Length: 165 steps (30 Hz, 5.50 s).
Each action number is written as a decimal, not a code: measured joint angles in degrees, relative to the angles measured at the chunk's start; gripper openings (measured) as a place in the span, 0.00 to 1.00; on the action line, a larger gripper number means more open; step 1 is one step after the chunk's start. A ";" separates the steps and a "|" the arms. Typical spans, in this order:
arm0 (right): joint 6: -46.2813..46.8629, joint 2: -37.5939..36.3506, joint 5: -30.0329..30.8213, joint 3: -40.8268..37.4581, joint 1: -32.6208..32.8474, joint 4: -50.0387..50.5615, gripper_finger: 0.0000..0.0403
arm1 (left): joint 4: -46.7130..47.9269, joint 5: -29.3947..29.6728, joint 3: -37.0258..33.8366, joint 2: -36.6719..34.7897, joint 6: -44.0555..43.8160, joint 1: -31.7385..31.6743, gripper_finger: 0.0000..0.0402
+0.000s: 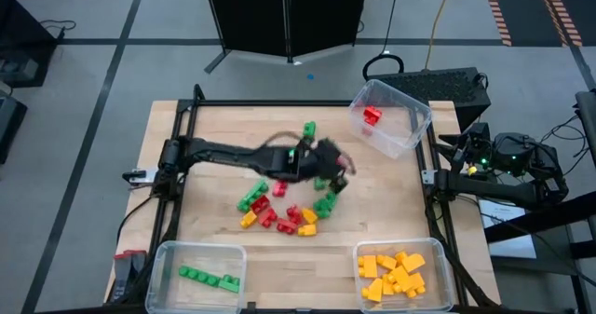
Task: Sort blocks
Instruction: Put the red game piece into the top transparent bin, then put the green game piece into the bottom left transparent bin
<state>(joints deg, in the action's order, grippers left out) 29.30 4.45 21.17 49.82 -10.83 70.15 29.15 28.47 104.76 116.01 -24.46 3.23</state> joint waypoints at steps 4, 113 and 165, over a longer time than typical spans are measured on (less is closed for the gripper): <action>0.00 0.00 0.00 0.00 0.00 0.00 0.52 | -13.42 0.52 5.06 -0.16 9.12 -3.96 0.30; -0.22 0.00 5.84 0.00 -0.02 3.40 0.52 | -39.71 -28.35 30.20 24.58 -15.72 -20.32 0.62; -4.48 0.02 6.12 0.00 -0.02 3.41 0.52 | 36.68 -17.31 -29.09 -20.24 -28.73 1.60 0.62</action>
<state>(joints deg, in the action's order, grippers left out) 24.82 4.47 27.29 49.82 -10.85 73.56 65.83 11.16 75.67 95.76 -53.20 4.83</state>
